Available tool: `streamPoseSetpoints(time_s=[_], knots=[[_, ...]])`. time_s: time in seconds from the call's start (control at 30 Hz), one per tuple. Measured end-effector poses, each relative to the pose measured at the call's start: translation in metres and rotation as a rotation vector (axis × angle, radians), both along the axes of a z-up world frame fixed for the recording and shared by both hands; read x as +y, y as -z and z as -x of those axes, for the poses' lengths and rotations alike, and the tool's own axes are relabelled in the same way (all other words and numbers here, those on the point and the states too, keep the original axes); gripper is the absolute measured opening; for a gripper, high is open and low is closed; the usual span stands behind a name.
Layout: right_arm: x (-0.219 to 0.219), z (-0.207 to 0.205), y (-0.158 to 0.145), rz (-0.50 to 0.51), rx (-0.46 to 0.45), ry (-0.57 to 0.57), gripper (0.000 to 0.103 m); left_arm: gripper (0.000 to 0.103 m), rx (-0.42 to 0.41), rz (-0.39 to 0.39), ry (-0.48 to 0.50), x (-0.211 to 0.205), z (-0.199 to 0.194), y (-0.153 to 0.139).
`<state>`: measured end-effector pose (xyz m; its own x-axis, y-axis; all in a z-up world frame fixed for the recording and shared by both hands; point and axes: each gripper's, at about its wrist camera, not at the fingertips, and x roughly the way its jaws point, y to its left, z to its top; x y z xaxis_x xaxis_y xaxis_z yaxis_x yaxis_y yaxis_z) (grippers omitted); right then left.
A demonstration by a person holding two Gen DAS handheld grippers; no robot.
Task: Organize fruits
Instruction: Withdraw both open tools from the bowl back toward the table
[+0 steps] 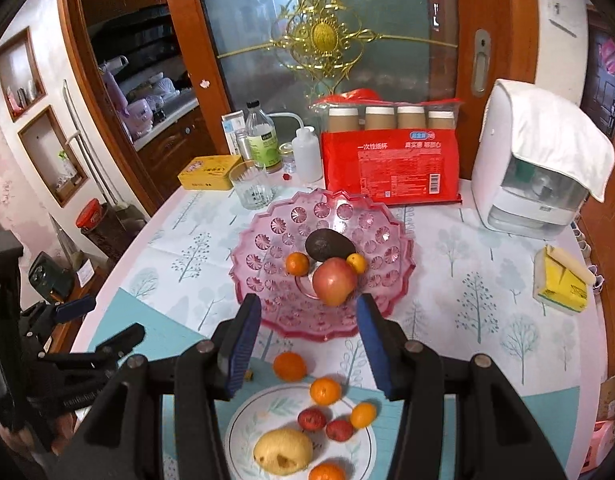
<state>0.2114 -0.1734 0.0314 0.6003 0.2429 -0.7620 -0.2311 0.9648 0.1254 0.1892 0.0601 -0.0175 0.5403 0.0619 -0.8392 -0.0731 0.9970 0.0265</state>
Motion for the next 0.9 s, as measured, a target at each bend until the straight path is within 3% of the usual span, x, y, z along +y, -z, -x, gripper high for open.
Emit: streamPoseSetpoints(time_s=[0.4, 0.67, 0.9], knots=[[-0.018, 0.066, 0.017, 0.014, -0.017, 0.003, 0.050, 0.086, 0.022, -0.002, -0.066, 0.019, 0.057, 0.024], [-0.015, 0.089, 0.058, 0.018, 0.034, -0.028, 0.051, 0.086, 0.091, -0.009, -0.035, 0.006, 0.071, 0.065], [-0.009, 0.091, 0.105, -0.023, 0.141, -0.039, 0.057, 0.086, 0.130, -0.022, -0.016, -0.002, 0.067, 0.090]])
